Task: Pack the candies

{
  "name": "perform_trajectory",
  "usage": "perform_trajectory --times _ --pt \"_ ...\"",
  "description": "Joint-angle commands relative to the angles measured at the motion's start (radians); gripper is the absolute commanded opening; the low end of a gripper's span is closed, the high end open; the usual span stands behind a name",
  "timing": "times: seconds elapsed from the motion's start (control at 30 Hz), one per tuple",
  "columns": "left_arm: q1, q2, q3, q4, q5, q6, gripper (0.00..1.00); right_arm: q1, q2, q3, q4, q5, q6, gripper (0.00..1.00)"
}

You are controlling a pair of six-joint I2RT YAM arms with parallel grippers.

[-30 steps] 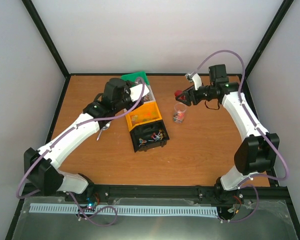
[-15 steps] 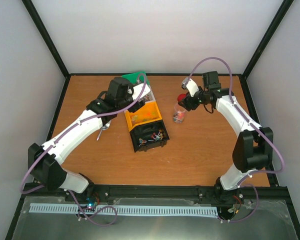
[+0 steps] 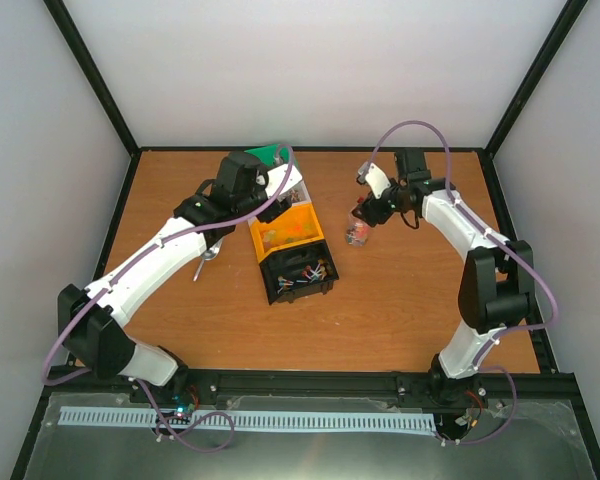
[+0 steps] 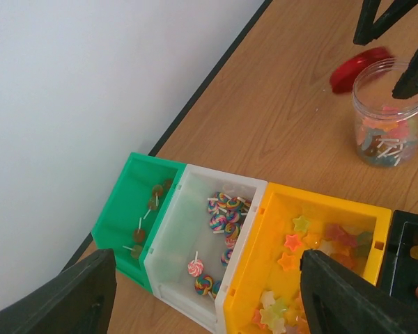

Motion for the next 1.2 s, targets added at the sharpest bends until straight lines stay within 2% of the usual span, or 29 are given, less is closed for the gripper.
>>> perform_trajectory --times 0.0,0.23,0.4,0.57,0.7,0.8,1.0,1.17 --pt "0.005 0.004 0.041 -0.015 -0.001 -0.016 0.74 0.015 0.012 -0.028 0.02 0.011 -0.024 0.73" --pt "0.004 -0.002 0.035 -0.015 -0.003 -0.015 0.74 0.014 0.003 -0.044 0.019 0.009 -0.015 0.74" --pt "0.005 -0.001 0.044 -0.038 0.013 -0.037 0.74 0.006 -0.009 0.043 -0.039 -0.043 0.06 0.8" --pt "0.006 0.006 0.066 -0.095 0.048 -0.067 0.74 -0.092 0.005 0.154 -0.071 -0.195 0.146 0.83" --pt "0.006 0.038 0.114 -0.174 0.152 -0.084 0.75 -0.168 0.075 0.233 -0.099 -0.255 0.17 0.83" --pt "0.008 0.079 0.161 -0.232 0.209 -0.109 0.75 -0.208 0.183 0.312 -0.134 -0.203 0.179 0.79" --pt "0.009 0.118 0.186 -0.267 0.231 -0.105 0.75 -0.229 0.353 0.409 -0.118 -0.017 0.164 0.66" --pt "0.011 0.138 0.192 -0.277 0.224 -0.105 0.74 -0.229 0.46 0.488 -0.116 0.059 0.157 0.62"
